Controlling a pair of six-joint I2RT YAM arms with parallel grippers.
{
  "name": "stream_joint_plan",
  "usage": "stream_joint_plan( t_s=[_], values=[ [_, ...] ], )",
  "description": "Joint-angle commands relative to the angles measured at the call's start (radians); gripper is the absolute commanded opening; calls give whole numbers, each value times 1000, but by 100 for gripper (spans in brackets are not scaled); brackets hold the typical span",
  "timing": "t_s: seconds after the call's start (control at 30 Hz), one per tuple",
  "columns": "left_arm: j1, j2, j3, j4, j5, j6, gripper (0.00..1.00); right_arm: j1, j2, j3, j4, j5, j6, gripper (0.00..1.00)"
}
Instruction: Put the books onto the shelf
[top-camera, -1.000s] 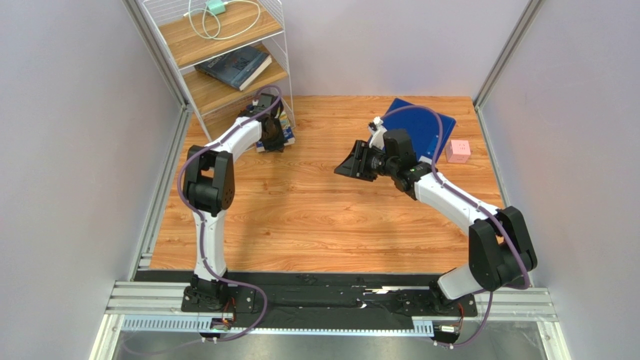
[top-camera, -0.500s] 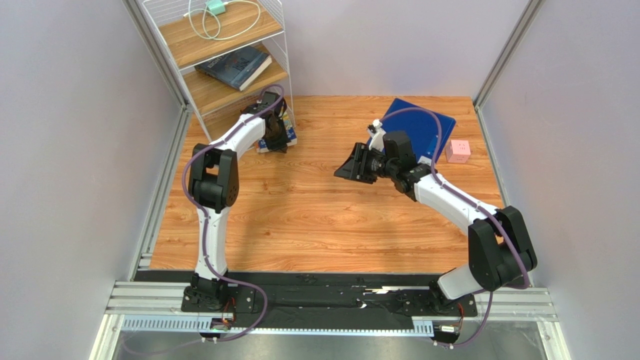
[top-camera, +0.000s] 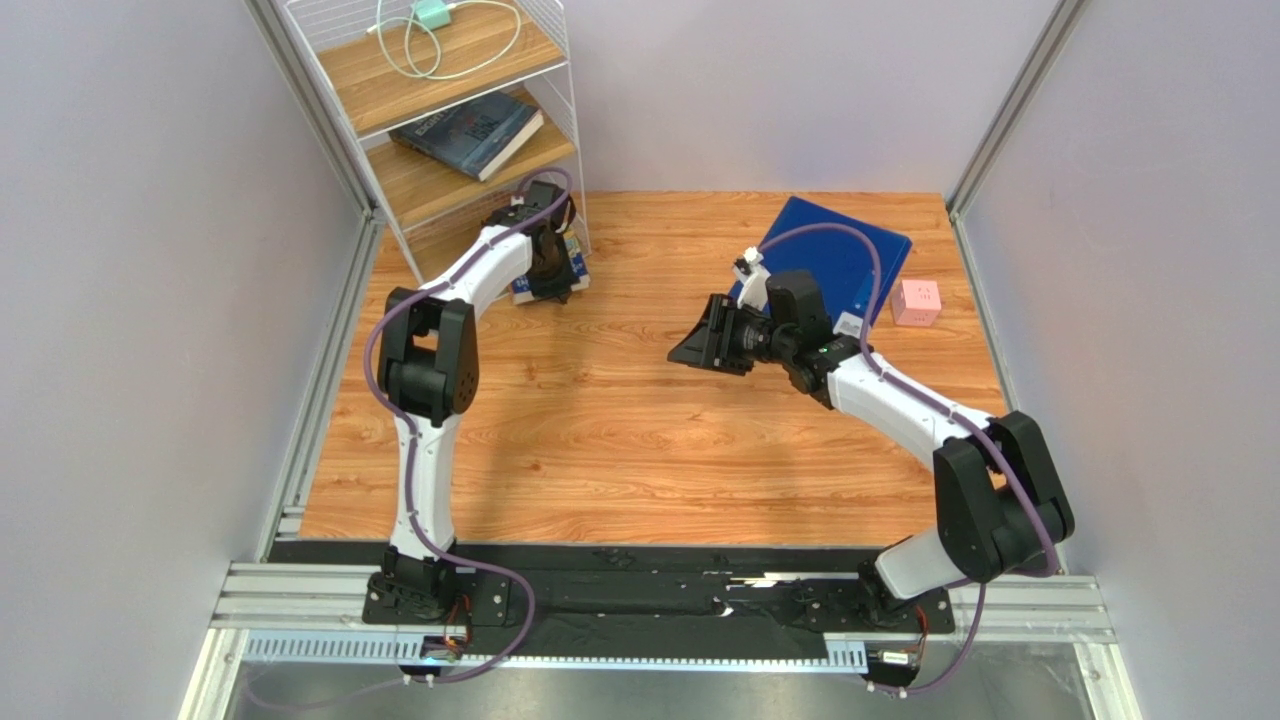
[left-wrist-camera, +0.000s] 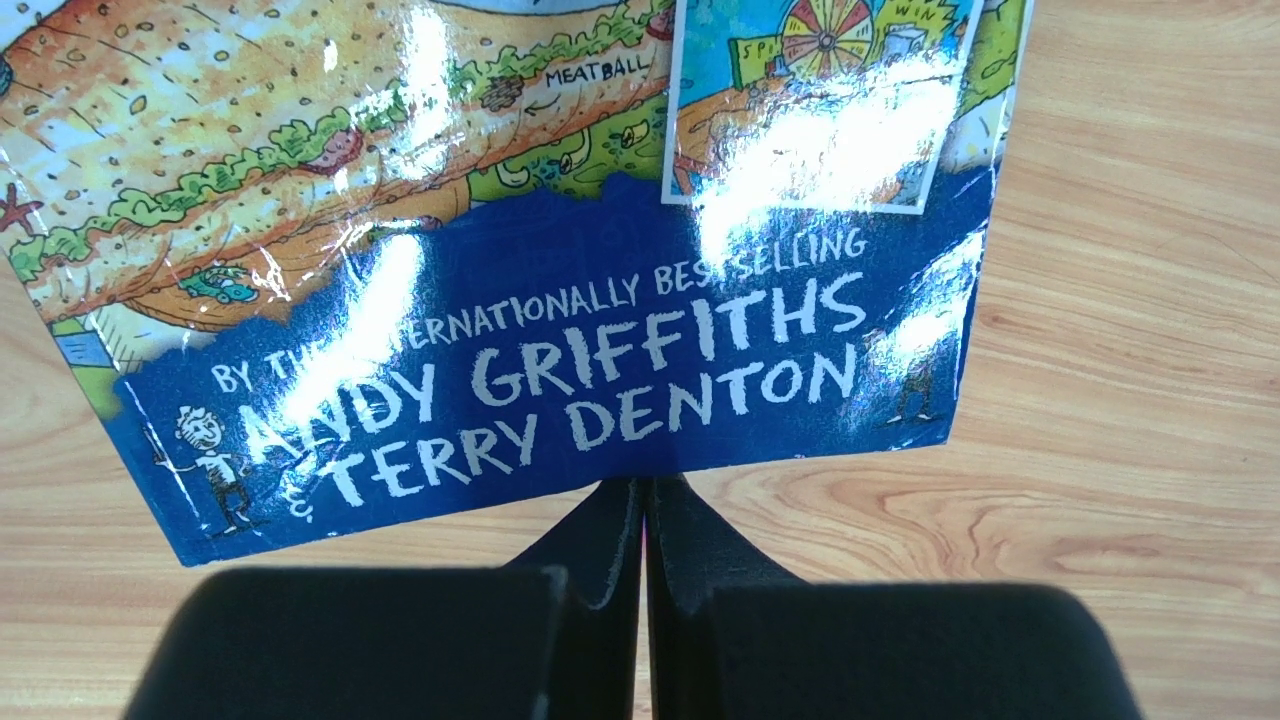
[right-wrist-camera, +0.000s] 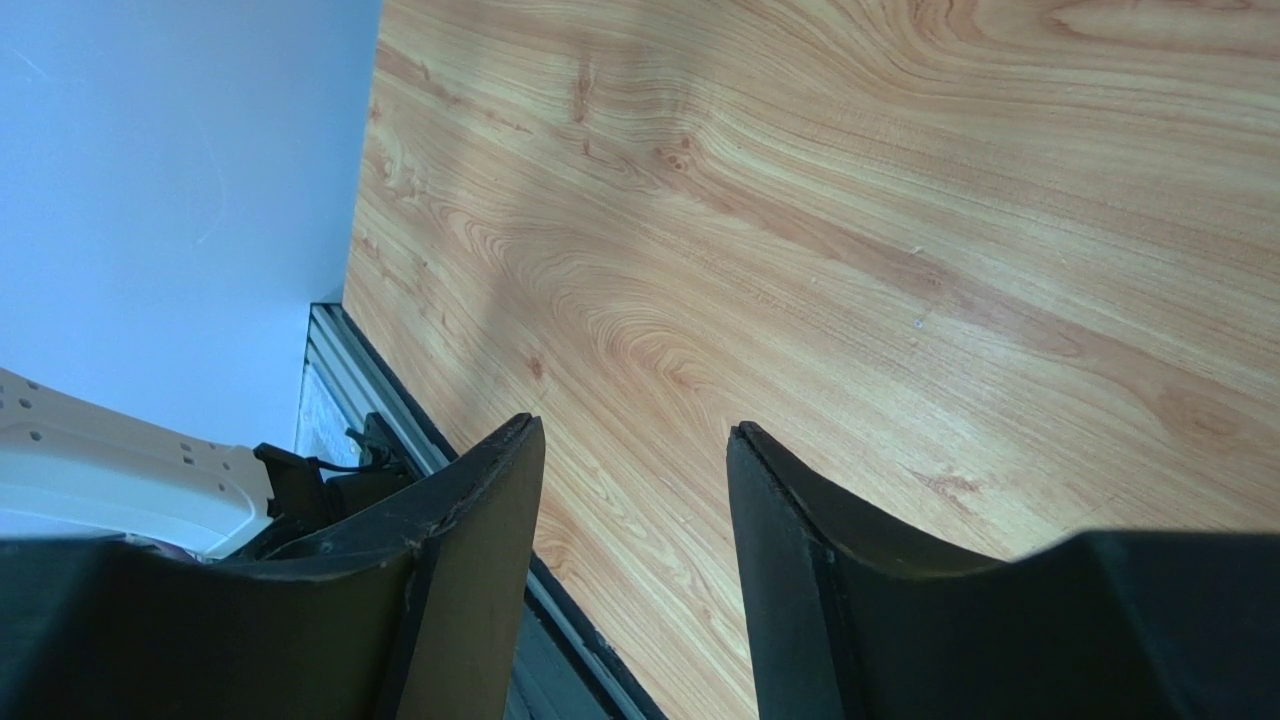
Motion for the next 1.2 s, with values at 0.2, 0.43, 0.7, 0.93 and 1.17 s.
stream_joint_plan(
  t_s=[0.2, 0.43, 0.7, 0.93, 1.17],
  values=[
    [21, -226, -143, 322, -39, 60, 0, -2, -15, -25, 88, -27, 7, 53],
    [4, -388, -339, 422, -36, 81, 0, -2, -12, -24, 94, -31, 11, 53],
    [-78, -421, -376, 396, -80, 182, 0, -2, -25, -31, 88, -27, 10, 53],
    [-104, -388, -356, 350, -74, 204, 0, -3, -40, -30, 73, -21, 1, 53],
    [-117, -339, -339, 312, -68, 242, 0, -3, -41, -30, 68, -18, -1, 53]
  ],
)
